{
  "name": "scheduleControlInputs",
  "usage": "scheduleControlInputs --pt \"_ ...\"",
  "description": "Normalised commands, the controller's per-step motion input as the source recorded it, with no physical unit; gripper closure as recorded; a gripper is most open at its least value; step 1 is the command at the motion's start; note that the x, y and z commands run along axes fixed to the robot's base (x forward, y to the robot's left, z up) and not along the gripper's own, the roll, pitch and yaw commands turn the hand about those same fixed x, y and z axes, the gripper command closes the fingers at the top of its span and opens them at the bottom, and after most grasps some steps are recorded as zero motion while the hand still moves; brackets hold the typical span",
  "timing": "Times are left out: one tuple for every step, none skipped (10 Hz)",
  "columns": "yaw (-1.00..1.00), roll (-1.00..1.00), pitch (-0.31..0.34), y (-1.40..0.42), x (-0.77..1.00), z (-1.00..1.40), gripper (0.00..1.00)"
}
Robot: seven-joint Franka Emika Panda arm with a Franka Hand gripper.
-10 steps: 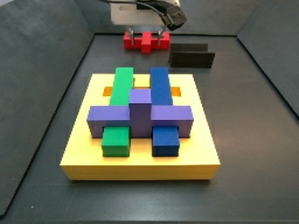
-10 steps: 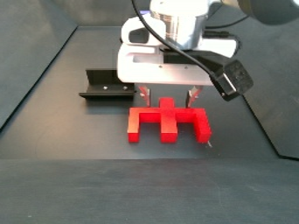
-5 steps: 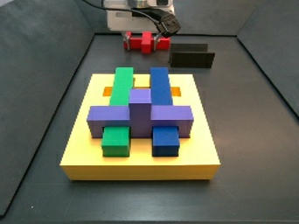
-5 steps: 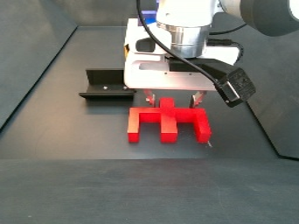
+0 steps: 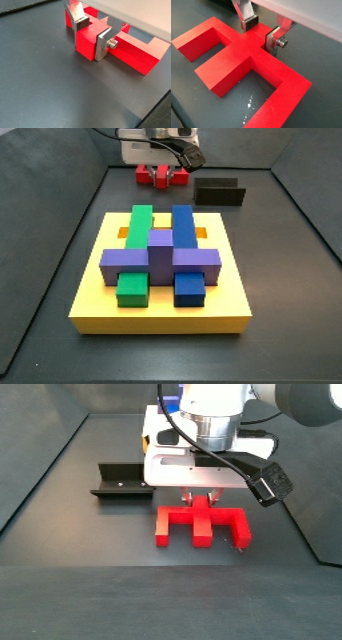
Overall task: Pick up the red object. Move up. Place the red object on the fixture. Regrasp the red object. Move to above the board. Insert the red object.
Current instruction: Pick up the red object.
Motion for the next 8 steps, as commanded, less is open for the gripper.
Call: scheduleControlInputs --pt "0.0 0.0 0.0 0.0 0.0 0.0 1.0" --pt "0.0 0.0 0.0 0.0 0.0 0.0 1.0" --pt "0.0 0.0 0.0 0.0 0.0 0.0 1.0" --pt "0.0 0.0 0.0 0.0 0.0 0.0 1.0" --pt "0.0 0.0 0.0 0.0 0.0 0.0 1.0" --pt "0.0 0.0 0.0 0.0 0.0 0.0 1.0" --pt "0.0 0.0 0.0 0.0 0.0 0.0 1.0" --pt "0.0 0.0 0.0 0.0 0.0 0.0 1.0"
